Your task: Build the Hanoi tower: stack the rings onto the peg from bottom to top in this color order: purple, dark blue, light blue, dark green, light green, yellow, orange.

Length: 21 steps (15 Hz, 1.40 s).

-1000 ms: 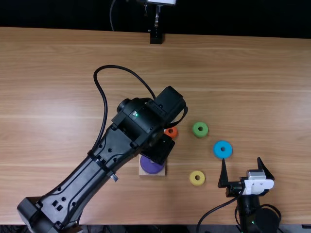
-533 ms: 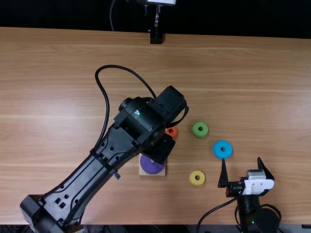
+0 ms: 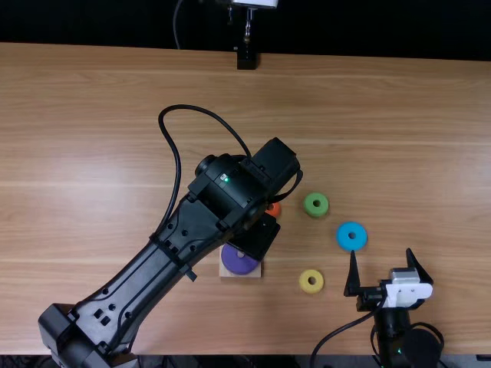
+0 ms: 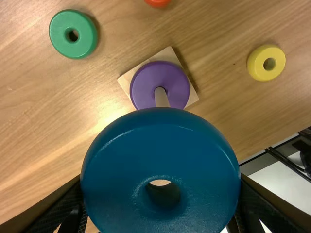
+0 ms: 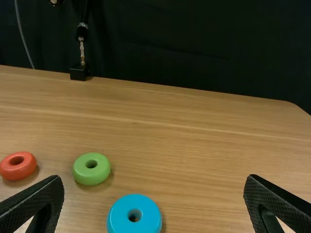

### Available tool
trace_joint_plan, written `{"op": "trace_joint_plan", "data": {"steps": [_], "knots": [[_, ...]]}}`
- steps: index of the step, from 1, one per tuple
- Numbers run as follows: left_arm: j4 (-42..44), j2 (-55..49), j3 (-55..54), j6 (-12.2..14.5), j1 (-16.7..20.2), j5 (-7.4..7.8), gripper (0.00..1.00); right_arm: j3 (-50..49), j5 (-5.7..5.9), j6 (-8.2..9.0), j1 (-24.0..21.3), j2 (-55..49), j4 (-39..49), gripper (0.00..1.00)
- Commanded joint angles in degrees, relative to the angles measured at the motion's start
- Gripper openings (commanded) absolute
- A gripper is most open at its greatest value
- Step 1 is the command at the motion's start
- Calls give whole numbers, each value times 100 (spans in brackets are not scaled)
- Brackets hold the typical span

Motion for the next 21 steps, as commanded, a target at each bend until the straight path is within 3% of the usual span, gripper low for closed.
{"op": "trace_joint_plan", "data": {"steps": [1,21], "knots": [[9,98,-74,-50,-61,-12,0,-66,48,36,-68,-104,-66,100],[336,133,-548,-50,-158,-1,0,-66,48,36,-59,-104,-66,100]]}}
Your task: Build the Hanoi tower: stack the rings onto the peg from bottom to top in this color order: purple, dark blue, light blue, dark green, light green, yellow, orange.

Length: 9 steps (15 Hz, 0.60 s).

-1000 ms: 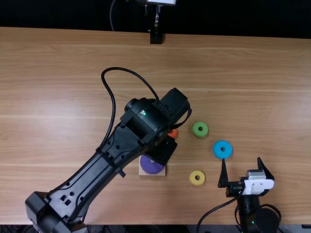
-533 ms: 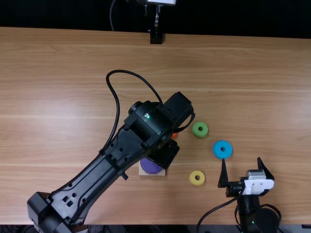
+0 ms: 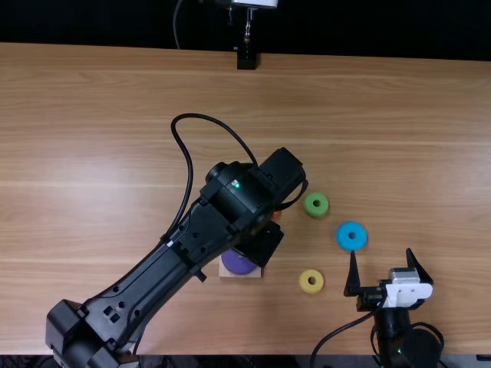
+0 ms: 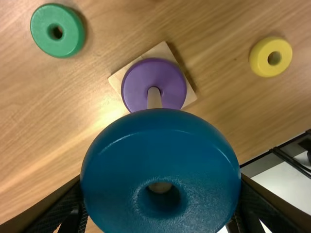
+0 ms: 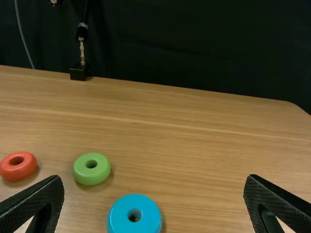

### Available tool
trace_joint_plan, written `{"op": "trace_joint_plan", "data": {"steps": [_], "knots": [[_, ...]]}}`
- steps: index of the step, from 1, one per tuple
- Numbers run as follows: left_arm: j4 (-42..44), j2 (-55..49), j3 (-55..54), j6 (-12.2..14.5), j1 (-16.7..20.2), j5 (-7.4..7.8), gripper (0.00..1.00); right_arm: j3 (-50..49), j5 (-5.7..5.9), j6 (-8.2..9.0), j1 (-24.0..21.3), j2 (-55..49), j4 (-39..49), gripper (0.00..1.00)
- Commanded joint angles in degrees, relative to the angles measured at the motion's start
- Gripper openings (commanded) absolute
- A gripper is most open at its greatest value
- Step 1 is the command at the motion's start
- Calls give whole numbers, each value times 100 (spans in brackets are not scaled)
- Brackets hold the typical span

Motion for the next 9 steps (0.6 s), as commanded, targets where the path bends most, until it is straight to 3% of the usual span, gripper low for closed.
{"op": "trace_joint_plan", "data": {"steps": [1,3,4,5,6,7,9], "knots": [[29,122,-111,-46,-7,-19,0,-75,61,33,-68,-106,-68,100],[18,122,-147,-35,1,-8,0,-75,51,33,-68,-106,-68,100],[18,122,-147,-35,1,3,7,-75,61,33,-68,-106,-68,100],[18,122,-147,-25,10,3,43,-75,61,33,-68,-106,-68,100],[18,122,-155,-35,37,3,85,-66,51,33,-68,-106,-68,100],[8,113,-164,-35,54,3,100,-75,51,33,-68,-106,-68,100],[18,113,-234,-25,81,3,100,-75,51,33,-68,-106,-68,100]]}}
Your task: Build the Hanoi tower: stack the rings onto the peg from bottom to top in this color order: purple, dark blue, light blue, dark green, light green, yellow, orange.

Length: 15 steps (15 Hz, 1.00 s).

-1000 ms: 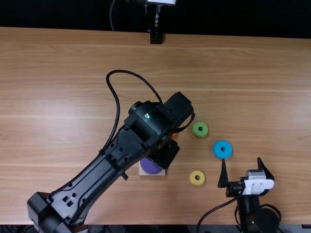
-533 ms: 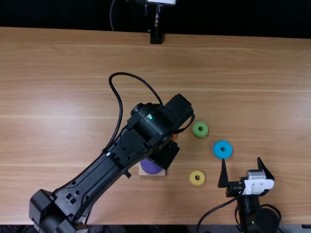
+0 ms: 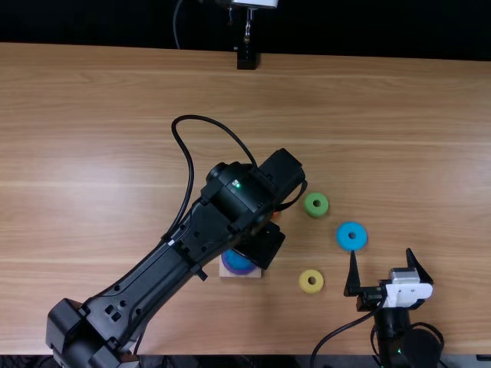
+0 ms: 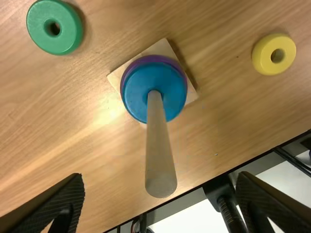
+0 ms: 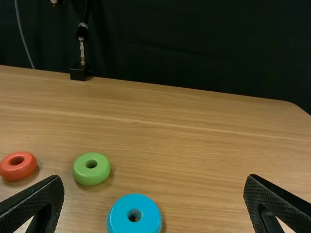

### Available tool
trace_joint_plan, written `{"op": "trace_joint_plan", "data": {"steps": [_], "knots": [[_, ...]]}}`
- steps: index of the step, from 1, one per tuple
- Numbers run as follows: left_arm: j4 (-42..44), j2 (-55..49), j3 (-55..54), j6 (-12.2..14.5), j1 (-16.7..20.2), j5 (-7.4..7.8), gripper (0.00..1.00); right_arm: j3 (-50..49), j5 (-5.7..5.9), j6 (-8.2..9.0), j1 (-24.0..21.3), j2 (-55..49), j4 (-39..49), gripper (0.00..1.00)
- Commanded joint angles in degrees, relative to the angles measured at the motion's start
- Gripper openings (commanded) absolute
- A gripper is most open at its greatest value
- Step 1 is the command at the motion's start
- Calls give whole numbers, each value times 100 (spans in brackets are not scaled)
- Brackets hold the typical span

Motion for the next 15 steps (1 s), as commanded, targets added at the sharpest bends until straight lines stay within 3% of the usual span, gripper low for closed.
{"op": "trace_joint_plan", "data": {"steps": [1,4,8,11,15], "knots": [[-12,94,-178,-27,94,-12,100,-73,59,33,-59,-106,-68,100],[-12,41,-143,-6,120,-23,100,-73,48,33,-59,-106,-68,100],[283,-100,297,15,472,-12,100,-73,59,33,-59,-106,-68,100],[1844,-1049,77,15,920,-12,100,-73,48,33,-59,-106,-68,100],[3837,-2648,-1760,-6,2001,-23,100,-73,59,33,-68,-106,-68,100]]}}
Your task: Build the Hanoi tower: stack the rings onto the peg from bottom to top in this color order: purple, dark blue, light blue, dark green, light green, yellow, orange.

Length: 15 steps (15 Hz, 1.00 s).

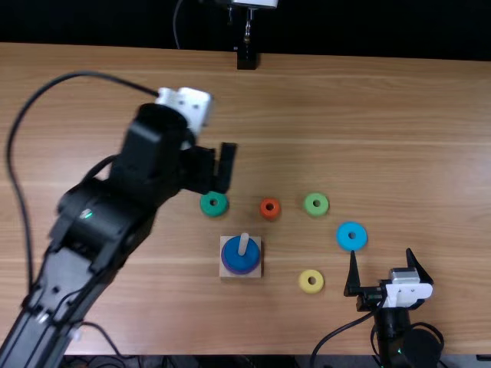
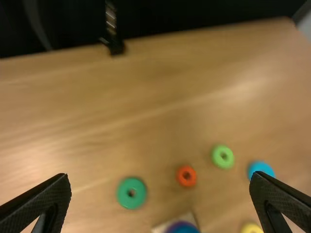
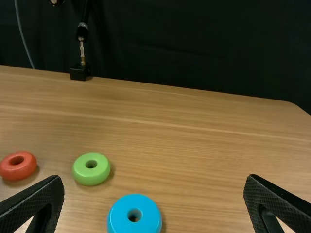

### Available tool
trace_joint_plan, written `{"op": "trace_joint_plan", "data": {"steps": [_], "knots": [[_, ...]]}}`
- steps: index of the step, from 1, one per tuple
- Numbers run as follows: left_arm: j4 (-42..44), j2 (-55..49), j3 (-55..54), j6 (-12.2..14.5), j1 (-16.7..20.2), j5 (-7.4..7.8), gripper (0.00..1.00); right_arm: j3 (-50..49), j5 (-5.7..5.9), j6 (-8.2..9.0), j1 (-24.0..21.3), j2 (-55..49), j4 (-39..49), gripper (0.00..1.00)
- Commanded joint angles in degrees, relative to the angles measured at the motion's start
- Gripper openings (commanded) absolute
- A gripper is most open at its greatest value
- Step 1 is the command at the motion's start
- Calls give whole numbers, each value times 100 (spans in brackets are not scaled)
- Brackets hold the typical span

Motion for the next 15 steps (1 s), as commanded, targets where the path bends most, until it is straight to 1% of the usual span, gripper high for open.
{"op": "trace_joint_plan", "data": {"steps": [1,2,3,4,5,6,7,9,10,12,13,15], "knots": [[334,-594,-760,-8,458,-23,100,-64,61,33,-68,-106,-66,100],[682,-1069,-1296,3,739,-76,100,-73,61,33,-68,-106,-66,100],[946,-1640,-2008,13,1029,-97,100,-73,61,33,-59,-106,-66,100],[1210,-2326,-2825,3,1468,-97,100,-73,51,33,-68,-106,-66,100],[1558,-3011,-3581,-39,2004,-86,100,-73,61,33,-68,-106,-66,100],[1958,-3644,-4381,-39,2347,-86,100,-64,51,33,-59,-106,-66,100],[2380,-4277,-5242,-39,2532,-97,100,-73,61,33,-68,-106,-66,100],[2981,-5314,-6543,-8,2479,-97,100,-73,61,33,-68,-106,-66,100],[3034,-5736,-7052,13,2356,-97,100,-73,61,33,-68,-106,-66,100],[3076,-6703,-7914,119,2286,-97,100,-73,51,33,-68,-106,-66,100],[3182,-7107,-8257,129,2286,-97,100,-73,51,33,-59,-106,-66,100],[3593,-7555,-8784,119,2286,-33,100,-73,61,33,-59,-106,-66,100]]}}
